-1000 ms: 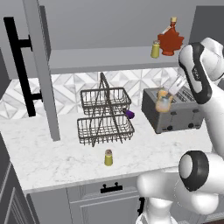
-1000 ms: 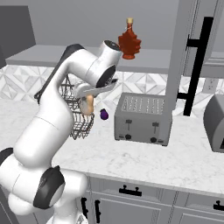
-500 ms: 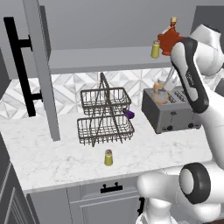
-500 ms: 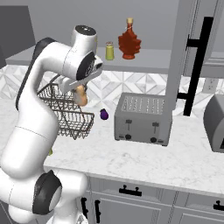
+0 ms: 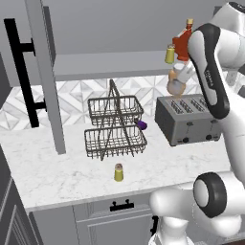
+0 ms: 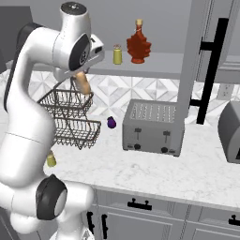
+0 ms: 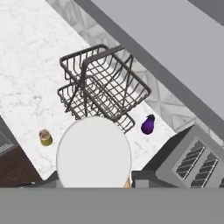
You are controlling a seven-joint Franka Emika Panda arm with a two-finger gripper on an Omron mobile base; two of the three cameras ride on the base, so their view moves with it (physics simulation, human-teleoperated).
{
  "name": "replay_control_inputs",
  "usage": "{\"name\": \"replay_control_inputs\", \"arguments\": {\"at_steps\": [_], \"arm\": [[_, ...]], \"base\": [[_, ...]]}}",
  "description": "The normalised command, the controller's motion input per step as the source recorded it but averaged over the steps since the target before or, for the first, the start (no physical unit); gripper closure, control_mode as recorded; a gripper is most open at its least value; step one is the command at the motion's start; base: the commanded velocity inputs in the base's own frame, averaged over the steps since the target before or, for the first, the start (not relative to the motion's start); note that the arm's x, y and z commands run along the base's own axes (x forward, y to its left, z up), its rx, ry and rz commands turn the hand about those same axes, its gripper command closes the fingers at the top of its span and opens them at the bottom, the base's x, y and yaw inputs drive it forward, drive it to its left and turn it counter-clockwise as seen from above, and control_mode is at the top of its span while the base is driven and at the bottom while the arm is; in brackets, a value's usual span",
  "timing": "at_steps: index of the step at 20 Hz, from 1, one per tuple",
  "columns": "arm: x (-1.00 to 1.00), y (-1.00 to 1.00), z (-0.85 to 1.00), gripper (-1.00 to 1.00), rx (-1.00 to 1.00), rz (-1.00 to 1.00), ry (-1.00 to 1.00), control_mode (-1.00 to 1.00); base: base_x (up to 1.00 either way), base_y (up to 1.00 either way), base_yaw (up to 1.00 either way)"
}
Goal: Put the shaker and condiment bottle from the counter next to their counterparts in the cabinet.
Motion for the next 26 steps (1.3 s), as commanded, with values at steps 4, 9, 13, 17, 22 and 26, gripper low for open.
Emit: {"name": "replay_control_inputs", "arguments": {"at_steps": [4,9,13,17,22,26], "arm": [[0.00,-0.01,0.34,1.00,0.00,-0.17,0.01,-1.00],[0.00,-0.27,0.29,1.00,0.01,-0.20,0.07,-1.00],[0.00,-0.44,0.39,1.00,0.01,-0.20,0.02,-1.00],[0.23,-0.28,0.36,1.00,0.00,-0.10,0.00,-1.00],[0.37,-0.28,0.15,1.00,0.02,-0.01,0.00,-1.00],[0.36,-0.42,0.02,1.00,0.04,0.00,0.04,-1.00]], "base": [[0.00,0.00,0.00],[0.00,0.00,0.00],[0.00,0.00,0.00],[0.00,0.00,0.00],[0.00,0.00,0.00],[0.00,0.00,0.00]]}}
